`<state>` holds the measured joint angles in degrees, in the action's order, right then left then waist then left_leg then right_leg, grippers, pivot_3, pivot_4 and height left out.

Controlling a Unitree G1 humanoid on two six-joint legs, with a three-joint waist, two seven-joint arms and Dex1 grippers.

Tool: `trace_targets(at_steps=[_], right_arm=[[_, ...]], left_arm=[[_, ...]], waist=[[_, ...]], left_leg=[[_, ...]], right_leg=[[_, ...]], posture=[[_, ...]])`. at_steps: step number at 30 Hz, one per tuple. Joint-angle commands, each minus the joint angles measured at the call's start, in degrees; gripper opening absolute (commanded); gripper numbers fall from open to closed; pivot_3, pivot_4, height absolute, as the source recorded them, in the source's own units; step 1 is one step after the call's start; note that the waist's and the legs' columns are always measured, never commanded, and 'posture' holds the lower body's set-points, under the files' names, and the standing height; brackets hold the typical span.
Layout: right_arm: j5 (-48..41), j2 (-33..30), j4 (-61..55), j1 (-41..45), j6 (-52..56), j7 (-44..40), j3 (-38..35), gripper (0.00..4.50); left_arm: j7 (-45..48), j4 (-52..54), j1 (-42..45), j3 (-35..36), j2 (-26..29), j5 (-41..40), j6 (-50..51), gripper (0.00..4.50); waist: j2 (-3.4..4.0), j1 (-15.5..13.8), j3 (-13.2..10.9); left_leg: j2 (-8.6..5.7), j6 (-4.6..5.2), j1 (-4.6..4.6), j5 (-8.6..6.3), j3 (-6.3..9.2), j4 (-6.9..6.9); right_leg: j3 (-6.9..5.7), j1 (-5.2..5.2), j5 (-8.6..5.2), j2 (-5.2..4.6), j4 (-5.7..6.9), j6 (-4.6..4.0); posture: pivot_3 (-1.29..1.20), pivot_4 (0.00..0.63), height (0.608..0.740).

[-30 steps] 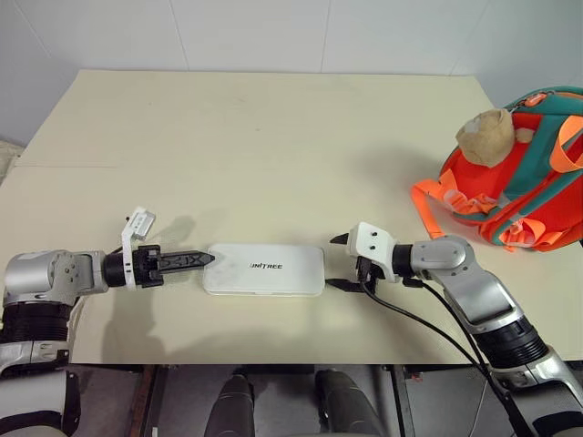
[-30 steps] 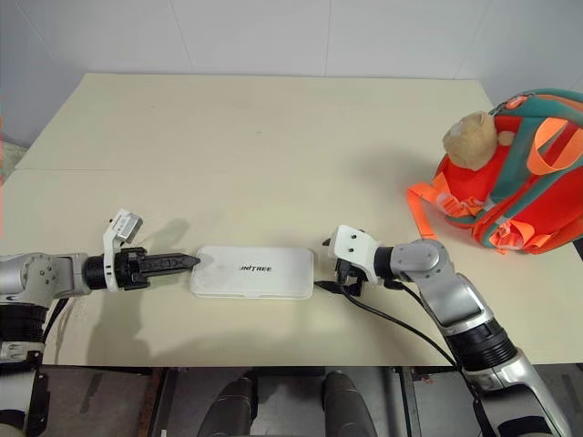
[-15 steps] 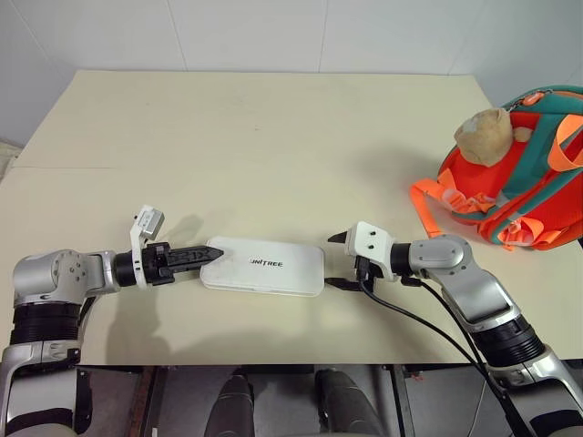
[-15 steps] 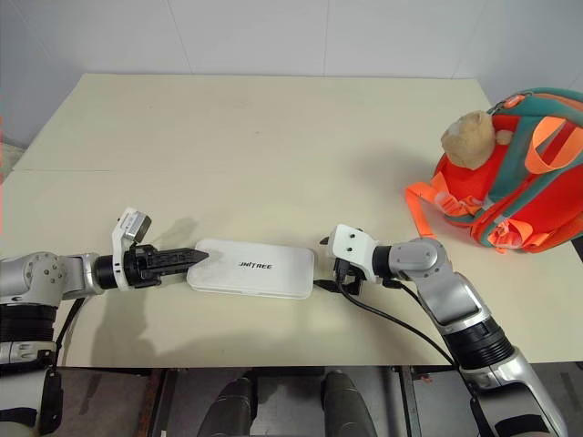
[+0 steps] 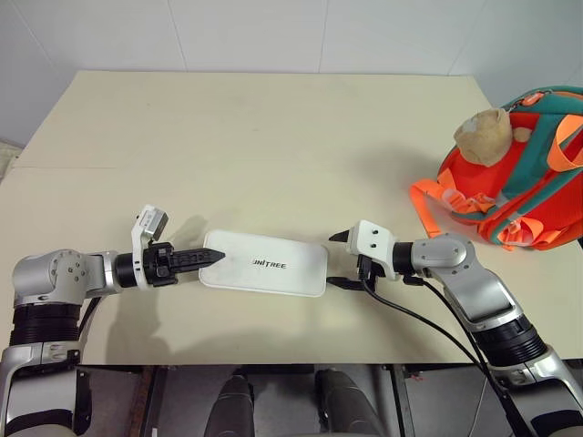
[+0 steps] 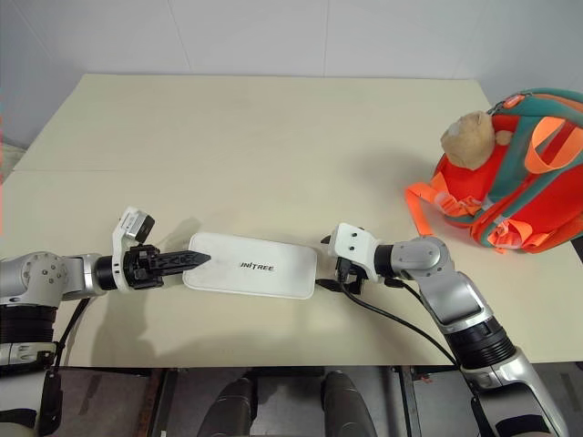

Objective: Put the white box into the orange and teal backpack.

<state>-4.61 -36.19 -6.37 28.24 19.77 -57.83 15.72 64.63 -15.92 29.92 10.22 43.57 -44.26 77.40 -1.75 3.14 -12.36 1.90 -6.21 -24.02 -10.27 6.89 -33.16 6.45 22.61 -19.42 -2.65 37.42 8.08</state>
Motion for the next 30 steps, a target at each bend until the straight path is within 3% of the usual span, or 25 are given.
trace_targets(at_steps=[1, 6, 13, 21, 30], right_arm=[[-0.93, -0.1, -1.33, 0.03, -1.05, 0.01, -1.61, 4.5], [-2.31, 0.37, -1.5, 0.33, -0.29, 0.83, -3.59, 4.5], [-10.74, 0.74, -5.39, -2.67, 4.23, 4.96, -15.25, 4.5], [-23.47, 0.95, -14.46, -12.72, 9.06, 10.97, -34.1, 4.5], [-32.72, -2.08, -15.18, -20.04, 10.89, 13.61, -49.98, 4.5]], left_arm=[[0.09, 0.29, 0.77, 0.52, 0.3, -1.08, -0.2, 1.31], [-1.44, -1.31, 1.99, 2.99, -0.45, -1.91, -0.32, 1.31], [-10.25, -3.42, 3.87, 13.26, -4.6, -4.7, 2.38, 1.31], [-23.01, -0.78, 6.07, 25.08, -12.62, -9.54, 8.66, 1.31], [-33.31, 0.71, 7.45, 31.24, -20.94, -11.51, 13.45, 1.31]], waist=[[0.0, 0.0, 0.0], [0.0, -0.03, 0.0], [0.0, -0.13, 0.0], [-0.01, -0.71, 0.0], [-0.01, -1.31, 0.0]], left_leg=[[0.0, 0.0, 0.0, 0.0, 0.0, 0.0], [0.0, 0.0, -0.02, 0.0, 0.0, 0.0], [0.0, 0.0, -0.04, 0.0, 0.03, 0.01], [-0.04, 0.0, -0.05, 0.0, 0.11, 0.01], [-0.08, 0.0, -0.02, 0.0, 0.07, -0.18]], right_leg=[[0.0, 0.0, 0.0, 0.0, 0.0, 0.0], [0.0, 0.0, 0.0, 0.0, 0.0, 0.0], [-0.01, 0.01, 0.01, -0.01, -0.01, 0.02], [-0.02, -0.03, 0.01, -0.02, -0.02, 0.06], [0.0, -0.12, 0.06, -0.02, -0.03, 0.12]], posture=[[0.0, 0.15, 0.74], [0.0, 0.15, 0.74], [0.0, 0.15, 0.74], [0.0, 0.15, 0.74], [0.0, 0.15, 0.74]])
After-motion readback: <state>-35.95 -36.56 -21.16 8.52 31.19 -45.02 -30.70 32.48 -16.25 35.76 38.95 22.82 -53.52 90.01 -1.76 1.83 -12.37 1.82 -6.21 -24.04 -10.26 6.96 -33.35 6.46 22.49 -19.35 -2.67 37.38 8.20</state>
